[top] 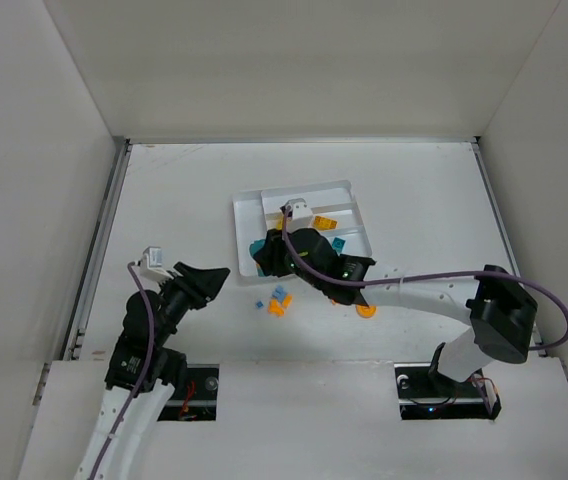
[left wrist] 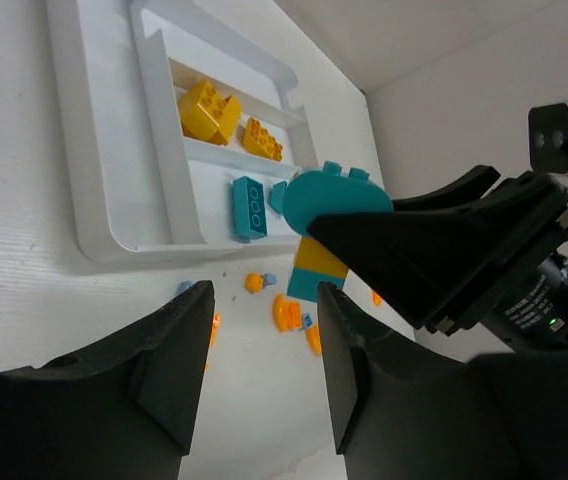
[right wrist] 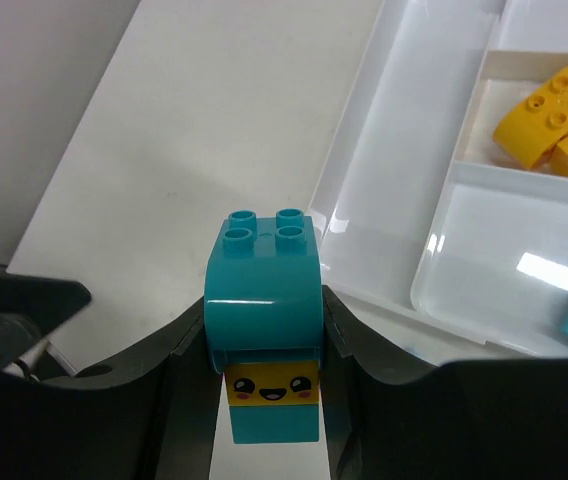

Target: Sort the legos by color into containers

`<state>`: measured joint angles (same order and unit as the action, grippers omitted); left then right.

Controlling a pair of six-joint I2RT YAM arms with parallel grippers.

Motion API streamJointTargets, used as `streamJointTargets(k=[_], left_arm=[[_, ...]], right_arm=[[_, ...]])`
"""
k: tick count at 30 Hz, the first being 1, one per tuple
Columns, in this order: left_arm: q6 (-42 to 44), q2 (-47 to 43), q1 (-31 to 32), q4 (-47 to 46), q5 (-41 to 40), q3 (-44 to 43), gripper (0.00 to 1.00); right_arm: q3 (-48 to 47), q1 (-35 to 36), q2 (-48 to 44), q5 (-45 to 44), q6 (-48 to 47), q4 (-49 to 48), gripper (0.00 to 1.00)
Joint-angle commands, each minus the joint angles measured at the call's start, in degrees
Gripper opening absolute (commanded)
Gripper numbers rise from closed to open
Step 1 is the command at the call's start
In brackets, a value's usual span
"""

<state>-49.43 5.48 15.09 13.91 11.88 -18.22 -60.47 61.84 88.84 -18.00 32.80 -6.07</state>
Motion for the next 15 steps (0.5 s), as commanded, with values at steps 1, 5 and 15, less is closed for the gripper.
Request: streamJointTargets(k=[1,5,15], left_arm=[[-1.5,1.0,2.7,-6.9,0.1,2.4,0.44],[-1.6,4.7,7.8,-15.6,-2.5,5.2,0.46],[5.5,22.9,26.3,-36.1,-17.5,6.3,0.5]], right_arm=[[0.1,-0.2,-1.3,-4.7,8.5,-4.4,0.26],[-0.2,-0.3,-1.3,-6.4,13.2,-4.4,0.25],[1.6,-2.6,-2.4,-8.4,21.3,-4.5,0.22]])
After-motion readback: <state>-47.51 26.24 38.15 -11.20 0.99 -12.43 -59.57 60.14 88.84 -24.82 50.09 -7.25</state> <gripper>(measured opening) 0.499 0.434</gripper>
